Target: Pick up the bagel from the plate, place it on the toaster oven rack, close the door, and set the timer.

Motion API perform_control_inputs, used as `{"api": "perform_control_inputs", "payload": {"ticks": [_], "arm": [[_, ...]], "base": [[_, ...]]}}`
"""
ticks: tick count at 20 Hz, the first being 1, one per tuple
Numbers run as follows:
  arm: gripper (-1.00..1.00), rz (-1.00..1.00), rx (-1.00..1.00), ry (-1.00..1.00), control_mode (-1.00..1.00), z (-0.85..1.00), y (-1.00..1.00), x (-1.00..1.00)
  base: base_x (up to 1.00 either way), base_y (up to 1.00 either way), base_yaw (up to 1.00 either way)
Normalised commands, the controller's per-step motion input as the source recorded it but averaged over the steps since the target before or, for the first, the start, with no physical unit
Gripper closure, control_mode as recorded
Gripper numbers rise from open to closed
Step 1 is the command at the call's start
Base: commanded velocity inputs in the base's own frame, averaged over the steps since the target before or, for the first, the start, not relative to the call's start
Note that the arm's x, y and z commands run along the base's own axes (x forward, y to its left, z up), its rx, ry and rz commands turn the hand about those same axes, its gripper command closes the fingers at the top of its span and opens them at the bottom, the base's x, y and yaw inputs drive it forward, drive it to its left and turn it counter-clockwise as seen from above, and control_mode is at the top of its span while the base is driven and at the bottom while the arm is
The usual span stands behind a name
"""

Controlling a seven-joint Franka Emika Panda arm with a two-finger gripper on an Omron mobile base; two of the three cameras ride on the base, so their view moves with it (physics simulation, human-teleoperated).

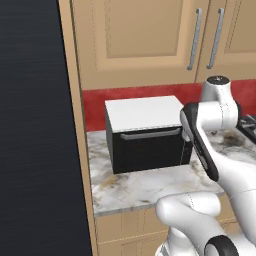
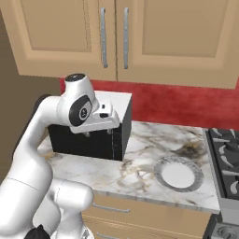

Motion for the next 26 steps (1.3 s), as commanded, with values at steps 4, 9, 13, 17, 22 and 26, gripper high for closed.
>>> {"api": "perform_control_inputs", "payload": {"ticks": [4,9,13,17,22,26], "arm": [[-1.0,-0.11,-0.09,-0.12,-1.0,-0.6,0.0,-0.17],[-1.0,-0.07,-0.02,-0.13,-1.0,-0.44,0.0,-0.02],[-1.0,-0.04,0.0,-0.02,-1.0,-0.27,-0.09,0.1],[-1.0,-0.03,0.0,0.0,-1.0,-0.23,-0.17,0.19],[-1.0,-0.03,0.0,0.0,-1.0,-0.22,-0.16,0.09],[-1.0,-0.03,0.0,0.0,-1.0,-0.21,-0.02,0.01]], "base": [[0.0,0.0,0.0],[0.0,0.0,0.0],[0.0,0.0,0.0],[0.0,0.0,0.0],[0.0,0.0,0.0],[0.0,0.0,0.0]]}}
